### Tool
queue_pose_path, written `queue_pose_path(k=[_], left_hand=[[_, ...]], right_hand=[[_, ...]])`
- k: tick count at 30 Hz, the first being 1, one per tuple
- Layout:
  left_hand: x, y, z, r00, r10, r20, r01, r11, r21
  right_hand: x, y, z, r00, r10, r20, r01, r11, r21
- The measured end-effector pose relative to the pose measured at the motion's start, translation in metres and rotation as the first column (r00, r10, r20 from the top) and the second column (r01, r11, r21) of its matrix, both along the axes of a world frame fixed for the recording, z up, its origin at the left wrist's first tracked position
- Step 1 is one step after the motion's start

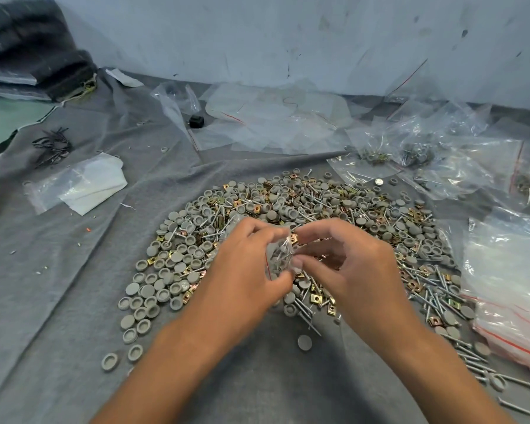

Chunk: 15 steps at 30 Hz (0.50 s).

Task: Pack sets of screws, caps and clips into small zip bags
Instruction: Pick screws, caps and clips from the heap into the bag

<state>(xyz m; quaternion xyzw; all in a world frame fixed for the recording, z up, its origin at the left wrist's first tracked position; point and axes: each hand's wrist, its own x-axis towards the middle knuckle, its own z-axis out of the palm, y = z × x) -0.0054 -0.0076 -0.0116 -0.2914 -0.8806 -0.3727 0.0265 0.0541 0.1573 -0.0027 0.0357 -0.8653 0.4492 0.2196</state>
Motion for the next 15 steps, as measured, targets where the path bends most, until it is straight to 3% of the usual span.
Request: queue_pose_path(k=[4, 8, 10, 12, 13, 15], left_hand=[[-0.003, -0.004, 0.007, 0.998, 0.043, 0.05, -0.047, 0.997, 0.069], [-0.007, -0.012, 0.017, 0.99, 0.121, 0.077, -0.132, 0.977, 0.167], [-0.01, -0.018, 0.024, 0.981, 0.172, 0.091, -0.191, 0.939, 0.285], [-0.012, -0.024, 0.03, 0.967, 0.226, 0.114, -0.253, 0.862, 0.439], [-0.014, -0.027, 0.031, 0.96, 0.271, 0.076, -0.275, 0.845, 0.459], [-0.016, -0.029, 0.03, 0.941, 0.329, -0.073, -0.285, 0.892, 0.351]], right_hand=[[-0.001, 0.016, 0.004, 0.998, -0.03, 0.049, 0.034, 0.997, -0.065], [0.002, 0.024, -0.002, 0.974, 0.001, 0.226, -0.036, 0.988, 0.152], [0.005, 0.02, -0.01, 0.954, 0.01, 0.301, -0.127, 0.92, 0.372], [0.005, 0.015, -0.019, 0.954, 0.002, 0.299, -0.188, 0.782, 0.594], [0.004, 0.013, -0.023, 0.955, 0.003, 0.296, -0.204, 0.729, 0.653], [0.001, 0.01, -0.028, 0.95, 0.007, 0.313, -0.236, 0.675, 0.699]])
